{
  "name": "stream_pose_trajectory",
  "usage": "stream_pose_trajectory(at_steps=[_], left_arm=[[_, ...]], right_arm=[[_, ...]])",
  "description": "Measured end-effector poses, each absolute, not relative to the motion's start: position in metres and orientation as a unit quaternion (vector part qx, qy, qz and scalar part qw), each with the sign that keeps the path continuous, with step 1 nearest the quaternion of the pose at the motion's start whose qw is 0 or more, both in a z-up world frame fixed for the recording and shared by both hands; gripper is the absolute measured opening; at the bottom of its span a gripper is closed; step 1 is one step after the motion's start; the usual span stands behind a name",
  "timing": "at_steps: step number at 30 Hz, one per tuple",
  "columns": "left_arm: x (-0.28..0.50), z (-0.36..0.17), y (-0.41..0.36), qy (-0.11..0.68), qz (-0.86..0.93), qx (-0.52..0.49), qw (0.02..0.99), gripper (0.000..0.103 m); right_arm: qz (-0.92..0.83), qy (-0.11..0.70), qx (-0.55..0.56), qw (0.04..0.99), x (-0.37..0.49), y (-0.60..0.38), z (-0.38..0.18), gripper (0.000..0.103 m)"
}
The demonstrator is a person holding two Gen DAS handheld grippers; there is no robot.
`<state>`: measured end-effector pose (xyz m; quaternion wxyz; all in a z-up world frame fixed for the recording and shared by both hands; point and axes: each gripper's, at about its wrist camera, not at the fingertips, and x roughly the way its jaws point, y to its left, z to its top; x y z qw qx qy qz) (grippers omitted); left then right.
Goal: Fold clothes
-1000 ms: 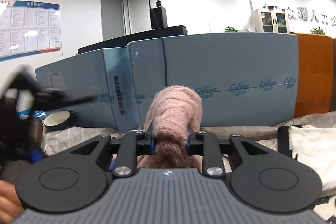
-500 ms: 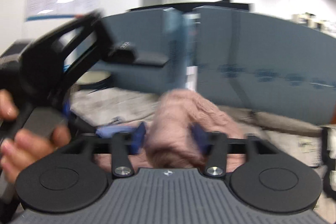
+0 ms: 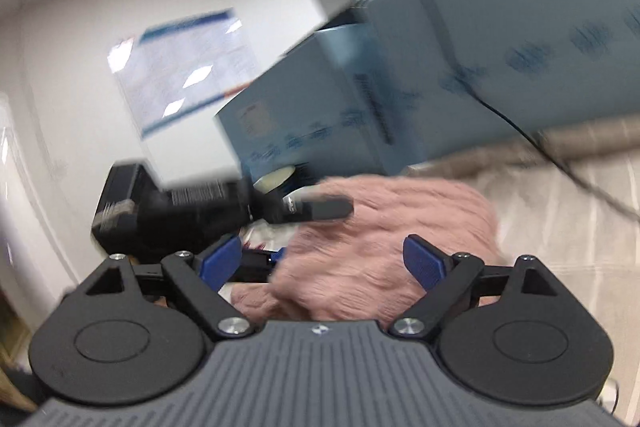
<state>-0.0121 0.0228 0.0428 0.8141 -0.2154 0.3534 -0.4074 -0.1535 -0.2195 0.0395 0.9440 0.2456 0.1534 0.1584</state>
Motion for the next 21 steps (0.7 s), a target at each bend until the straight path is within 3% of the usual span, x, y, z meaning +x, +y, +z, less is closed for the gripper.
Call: stream_pose_trajectory(at_steps=[1,3,10,21], left_arm=[[-0.014,0.04,0.016,0.347,-0.398,-0.187,0.829,0.023],[-0.015,0.039,0.021,0.334,-0.413,-0.209,0.821,0.019],[-0.027,0.066,0.087,0.238,-0.422,-0.241,0.841,0.018],[-0.017,0.034,0.098,0.286,-0.282,-0.112,0.909,0.019]], right_arm=[[0.145,0.156,0.259,0.942,-0.151,-0.225,0.036,0.087],[0.125,0.154,0.284,0.938,-0.148,-0.236,0.031,0.087],[0.119,0.117,0.304,0.938,-0.157,-0.245,0.036,0.087],[0.048,0.237,0.203,0.949,-0.106,-0.192,0.051,0.087]])
